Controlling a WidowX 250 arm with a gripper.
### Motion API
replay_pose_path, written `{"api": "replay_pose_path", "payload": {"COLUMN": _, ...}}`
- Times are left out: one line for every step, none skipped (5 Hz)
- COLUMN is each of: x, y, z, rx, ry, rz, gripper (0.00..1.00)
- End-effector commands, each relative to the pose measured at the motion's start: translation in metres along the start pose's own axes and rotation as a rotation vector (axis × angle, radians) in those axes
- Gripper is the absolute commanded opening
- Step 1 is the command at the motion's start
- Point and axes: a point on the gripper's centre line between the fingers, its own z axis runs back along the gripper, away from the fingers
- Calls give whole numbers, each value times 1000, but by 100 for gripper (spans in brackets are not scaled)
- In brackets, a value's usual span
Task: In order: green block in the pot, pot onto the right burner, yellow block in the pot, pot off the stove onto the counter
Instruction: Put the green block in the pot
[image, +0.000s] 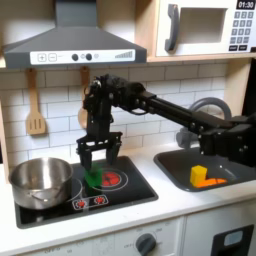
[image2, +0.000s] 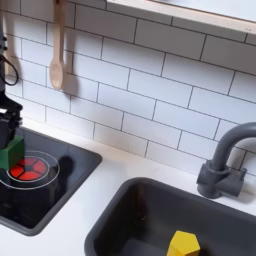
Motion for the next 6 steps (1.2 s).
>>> {"api": "replay_pose_path", "payload": {"x": 9, "y": -7, "z": -2, "rx": 4, "ry": 6, "rz": -2, "gripper": 100}}
{"api": "replay_pose_path", "payload": {"x": 13, "y": -8, "z": -5, "rx": -1, "ry": 9, "rz": 1, "gripper": 100}}
{"api": "replay_pose_path", "payload": {"x": 16, "y": -6, "z": -12, "rx": 3, "ry": 25, "rz": 13, "gripper": 100}}
{"api": "replay_pose_path", "payload": {"x": 17, "y": -5, "z": -17, "rx": -2, "ry": 42, "rz": 19, "gripper": 100}}
{"api": "replay_pose_path", "payload": {"x": 20, "y": -7, "z": -22, "rx": -7, "ry": 55, "rz": 17, "gripper": 100}}
{"api": "replay_pose_path", "payload": {"x": 22, "y": -10, "z": -30, "rx": -9, "ry": 76, "rz": 5, "gripper": 100}}
